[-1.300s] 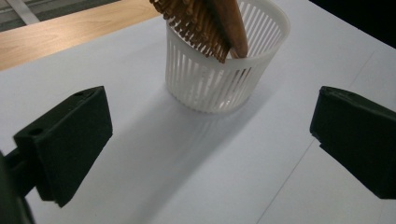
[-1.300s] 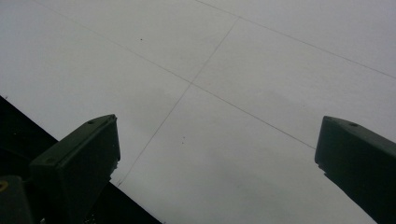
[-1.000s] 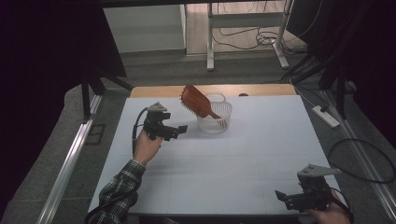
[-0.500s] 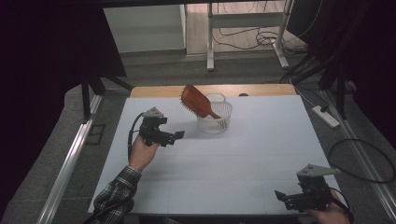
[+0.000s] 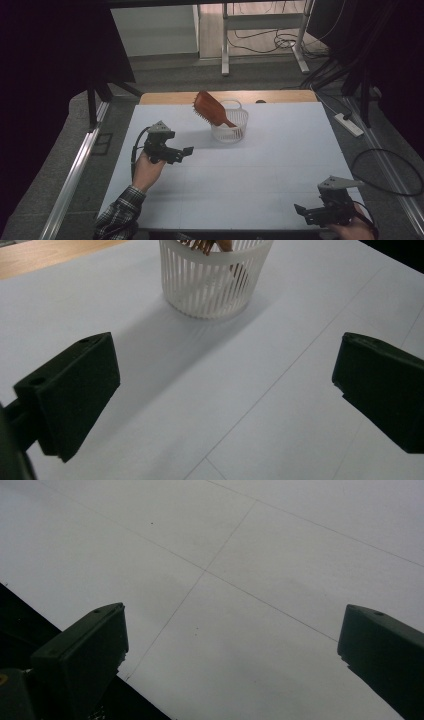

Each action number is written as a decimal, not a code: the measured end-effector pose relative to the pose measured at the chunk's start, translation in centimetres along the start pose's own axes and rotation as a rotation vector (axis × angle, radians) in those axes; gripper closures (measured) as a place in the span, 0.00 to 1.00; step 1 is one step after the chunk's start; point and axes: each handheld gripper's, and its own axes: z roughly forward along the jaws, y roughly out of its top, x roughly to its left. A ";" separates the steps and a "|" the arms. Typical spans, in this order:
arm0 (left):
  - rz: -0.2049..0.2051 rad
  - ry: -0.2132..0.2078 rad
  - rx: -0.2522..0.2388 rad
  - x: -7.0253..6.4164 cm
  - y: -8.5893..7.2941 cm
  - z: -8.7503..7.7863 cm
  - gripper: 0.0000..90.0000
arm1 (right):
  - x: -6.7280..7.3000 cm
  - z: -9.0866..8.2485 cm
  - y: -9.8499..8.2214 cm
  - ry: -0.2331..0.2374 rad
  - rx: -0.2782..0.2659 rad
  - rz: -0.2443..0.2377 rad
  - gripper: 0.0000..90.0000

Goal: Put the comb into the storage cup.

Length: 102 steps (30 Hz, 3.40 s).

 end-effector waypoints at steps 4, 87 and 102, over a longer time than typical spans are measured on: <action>0.001 0.005 0.003 -0.3 -0.4 -0.5 0.00 | 0.0 0.0 0.0 0.000 -0.001 0.001 0.00; -0.046 0.101 0.015 -3.2 -8.2 -8.1 0.00 | 0.2 -0.1 0.0 -0.007 -0.016 -0.015 0.00; -0.072 0.119 0.014 -3.4 -10.1 -9.7 0.00 | 0.2 -0.1 0.0 -0.009 -0.015 -0.015 0.00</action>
